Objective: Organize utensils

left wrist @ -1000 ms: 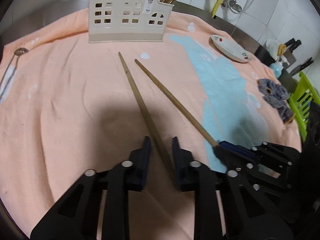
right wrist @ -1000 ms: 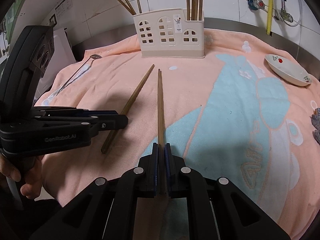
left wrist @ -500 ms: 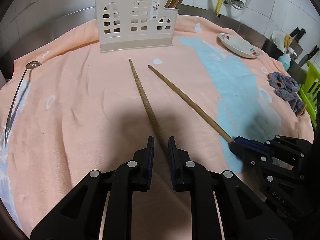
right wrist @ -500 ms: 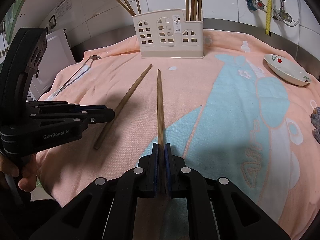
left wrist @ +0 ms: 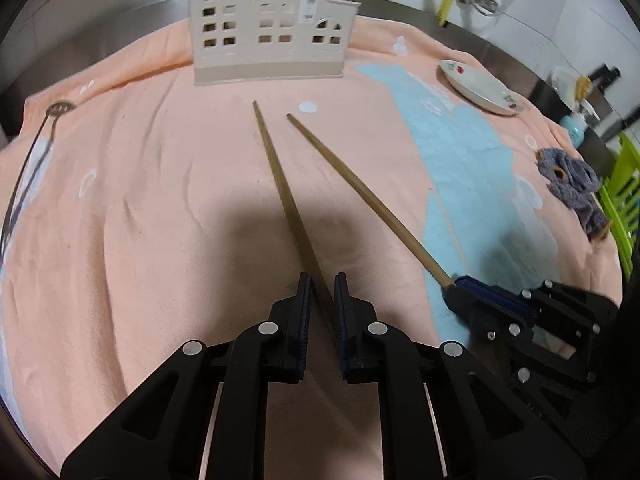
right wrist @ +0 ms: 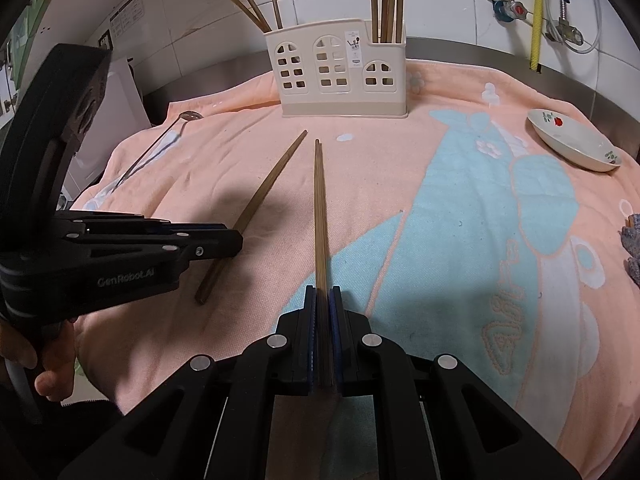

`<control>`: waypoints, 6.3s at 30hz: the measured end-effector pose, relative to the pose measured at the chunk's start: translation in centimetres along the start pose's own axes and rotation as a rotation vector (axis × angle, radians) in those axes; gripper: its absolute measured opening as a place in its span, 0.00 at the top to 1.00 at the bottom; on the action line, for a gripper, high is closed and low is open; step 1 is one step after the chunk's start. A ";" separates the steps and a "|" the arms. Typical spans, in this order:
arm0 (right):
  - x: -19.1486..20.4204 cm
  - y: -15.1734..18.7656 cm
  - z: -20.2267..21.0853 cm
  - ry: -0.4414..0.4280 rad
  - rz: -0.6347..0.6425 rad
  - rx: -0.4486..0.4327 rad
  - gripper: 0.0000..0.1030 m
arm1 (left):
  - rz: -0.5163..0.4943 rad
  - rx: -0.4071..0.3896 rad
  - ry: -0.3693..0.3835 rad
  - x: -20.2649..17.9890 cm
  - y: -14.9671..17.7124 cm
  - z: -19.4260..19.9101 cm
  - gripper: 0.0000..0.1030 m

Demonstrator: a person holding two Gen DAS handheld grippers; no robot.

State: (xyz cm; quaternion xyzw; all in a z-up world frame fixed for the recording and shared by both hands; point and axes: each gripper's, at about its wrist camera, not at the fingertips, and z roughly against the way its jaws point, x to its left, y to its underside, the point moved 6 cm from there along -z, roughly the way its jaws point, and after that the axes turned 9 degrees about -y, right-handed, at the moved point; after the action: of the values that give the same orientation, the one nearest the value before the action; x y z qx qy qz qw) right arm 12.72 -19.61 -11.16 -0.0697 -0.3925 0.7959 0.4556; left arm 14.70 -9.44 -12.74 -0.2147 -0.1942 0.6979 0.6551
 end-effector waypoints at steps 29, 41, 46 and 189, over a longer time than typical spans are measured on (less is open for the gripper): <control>0.6 0.7 0.2 0.049 0.041 -0.008 0.94 | -0.063 -0.257 -0.045 2.7 -3.0 6.6 0.94; 1.3 -4.4 3.8 0.031 0.076 -0.119 0.94 | -0.100 -0.399 -0.009 2.9 -5.6 10.7 0.94; 1.7 -9.3 5.8 0.012 0.120 -0.170 0.94 | -0.114 -0.410 0.015 3.1 -7.0 11.1 0.94; 1.9 -22.9 7.1 0.187 0.232 -0.188 0.09 | -0.016 -0.575 -0.087 10.6 -16.6 16.8 0.05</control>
State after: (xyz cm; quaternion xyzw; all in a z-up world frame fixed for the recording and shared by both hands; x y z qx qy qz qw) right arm 23.64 -15.77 9.92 -0.2308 -0.4105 0.7928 0.3869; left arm 18.67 2.39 9.94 -0.3598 -0.4139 0.6174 0.5639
